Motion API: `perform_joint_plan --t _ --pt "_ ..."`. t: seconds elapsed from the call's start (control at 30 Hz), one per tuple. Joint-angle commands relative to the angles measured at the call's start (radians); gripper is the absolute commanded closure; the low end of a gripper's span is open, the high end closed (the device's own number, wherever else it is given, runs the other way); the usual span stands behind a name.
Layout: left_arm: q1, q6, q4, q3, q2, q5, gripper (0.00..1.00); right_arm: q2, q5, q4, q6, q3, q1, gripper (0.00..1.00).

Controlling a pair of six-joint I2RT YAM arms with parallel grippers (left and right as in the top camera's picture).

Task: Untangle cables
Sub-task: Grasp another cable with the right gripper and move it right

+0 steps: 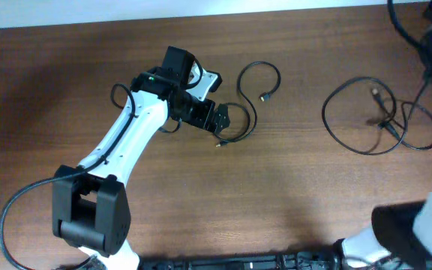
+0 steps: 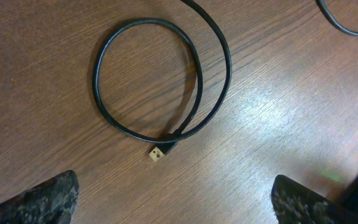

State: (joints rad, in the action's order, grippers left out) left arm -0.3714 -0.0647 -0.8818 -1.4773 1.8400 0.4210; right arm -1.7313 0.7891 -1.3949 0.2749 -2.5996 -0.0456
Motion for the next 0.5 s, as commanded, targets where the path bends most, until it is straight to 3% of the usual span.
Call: perform_joint_plan --t 0.0,0.1,0.17,0.43,0.47 --pt "0.000 -0.020 -0.010 0.003 -0.003 -0.003 0.01 -0.122 -0.434 -0.133 0.109 -0.003 0.216 0.96" --pt "0.000 -0.020 -0.013 0.003 -0.003 -0.003 0.01 -0.274 -0.705 -0.297 0.108 -0.002 0.417 0.96" --pt "0.000 -0.020 -0.013 0.003 -0.003 -0.002 0.01 -0.349 -0.849 -0.304 0.055 0.044 0.486 0.96" --pt "0.000 -0.019 -0.017 0.003 -0.003 -0.002 0.01 -0.372 -0.861 -0.243 0.055 0.393 0.644 0.95" --pt "0.000 -0.019 -0.017 0.003 -0.003 -0.002 0.01 -0.372 -0.894 -0.235 0.036 0.405 0.644 0.42"
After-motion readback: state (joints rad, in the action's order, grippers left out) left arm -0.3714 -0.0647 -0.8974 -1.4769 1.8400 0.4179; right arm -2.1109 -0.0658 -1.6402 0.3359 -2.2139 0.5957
